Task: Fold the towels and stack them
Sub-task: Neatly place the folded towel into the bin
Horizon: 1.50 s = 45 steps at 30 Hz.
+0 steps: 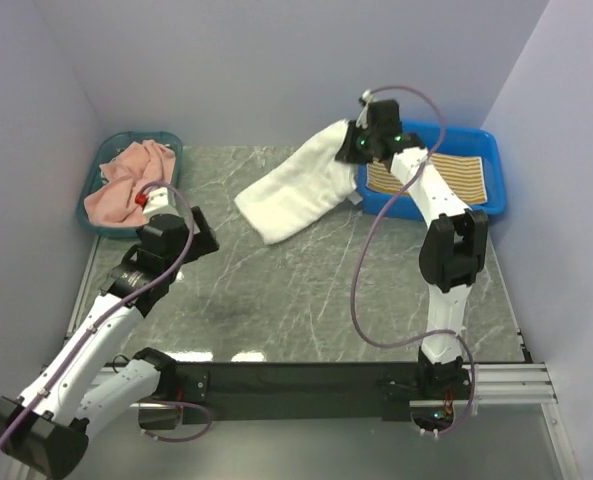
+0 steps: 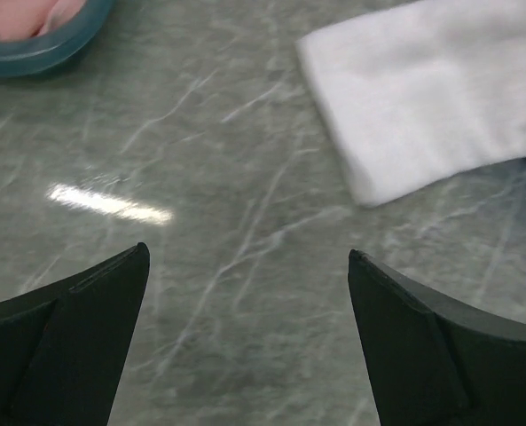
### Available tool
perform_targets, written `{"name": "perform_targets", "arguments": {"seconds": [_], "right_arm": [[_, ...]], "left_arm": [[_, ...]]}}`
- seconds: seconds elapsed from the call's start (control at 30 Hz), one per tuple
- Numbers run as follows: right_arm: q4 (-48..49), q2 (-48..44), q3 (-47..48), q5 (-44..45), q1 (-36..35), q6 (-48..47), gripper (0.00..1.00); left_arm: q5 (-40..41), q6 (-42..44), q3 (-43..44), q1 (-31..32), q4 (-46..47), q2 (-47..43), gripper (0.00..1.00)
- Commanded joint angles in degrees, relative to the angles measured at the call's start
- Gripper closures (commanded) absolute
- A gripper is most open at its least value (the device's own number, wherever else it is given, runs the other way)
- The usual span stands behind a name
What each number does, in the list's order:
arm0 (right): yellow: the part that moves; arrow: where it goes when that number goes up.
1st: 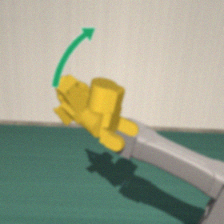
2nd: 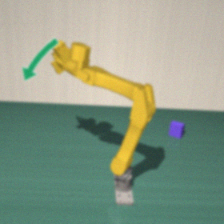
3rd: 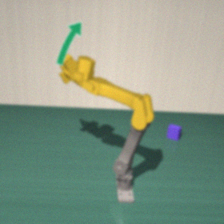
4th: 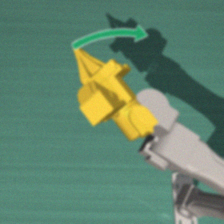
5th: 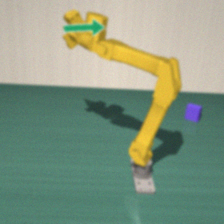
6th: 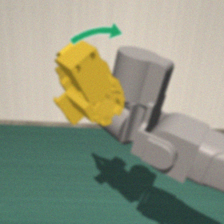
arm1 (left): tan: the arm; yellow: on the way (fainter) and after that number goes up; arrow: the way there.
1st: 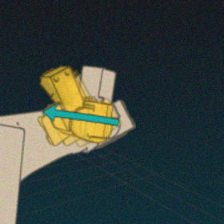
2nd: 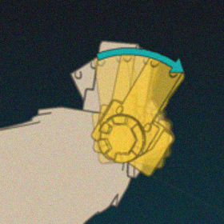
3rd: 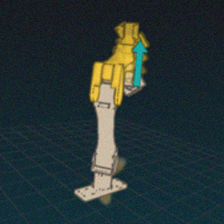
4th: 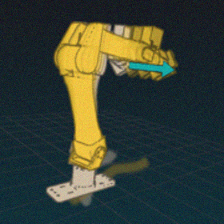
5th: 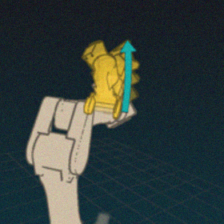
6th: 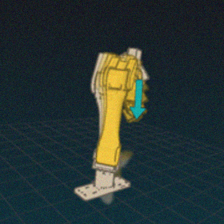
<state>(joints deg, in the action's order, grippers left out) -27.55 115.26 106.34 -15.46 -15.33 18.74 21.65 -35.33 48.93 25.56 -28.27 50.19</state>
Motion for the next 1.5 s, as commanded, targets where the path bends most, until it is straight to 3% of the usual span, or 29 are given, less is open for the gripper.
{"name": "perform_targets", "arguments": {"seconds": [0.0, 0.1, 0.2, 0.43, 0.53, 0.77, 1.0, 1.47], "right_arm": [[-9.1, 3.2, 15.3, 2.5, 5.1, -5.8, 1.00], [-13.0, 7.3, 24.9, 2.6, 7.7, -7.0, 1.00], [-14.2, 9.2, 27.9, 3.9, 10.8, -8.9, 1.00], [-13.4, 9.3, 26.5, 9.0, 16.5, -21.1, 1.00], [-13.8, 9.7, 26.5, 5.5, 19.0, -24.5, 1.00], [-11.4, 8.7, 25.8, 3.5, 22.7, -25.1, 1.00], [-6.6, 9.2, 23.2, 11.9, 25.2, -23.5, 1.00], [-2.8, 9.4, 22.6, 17.8, 27.7, -25.7, 1.00]], "left_arm": [[-5.4, 4.1, -3.8, -5.1, -0.1, -1.0, 0.00], [-7.4, 5.3, -4.6, -8.1, 0.9, -0.7, 0.01], [-9.3, 5.8, -5.4, -10.1, 2.3, -0.4, 0.01], [-6.8, 6.6, -6.3, -11.3, 2.9, -0.8, 0.01], [-6.4, 6.5, -6.6, -11.5, 3.5, -0.1, 0.00], [-6.8, 6.2, -6.1, -12.3, 3.4, 4.6, 0.01], [-6.6, 6.5, -6.3, -12.4, 3.7, 5.3, 0.01], [-6.2, 6.2, -6.5, -12.4, 3.6, 5.7, 0.01]]}}
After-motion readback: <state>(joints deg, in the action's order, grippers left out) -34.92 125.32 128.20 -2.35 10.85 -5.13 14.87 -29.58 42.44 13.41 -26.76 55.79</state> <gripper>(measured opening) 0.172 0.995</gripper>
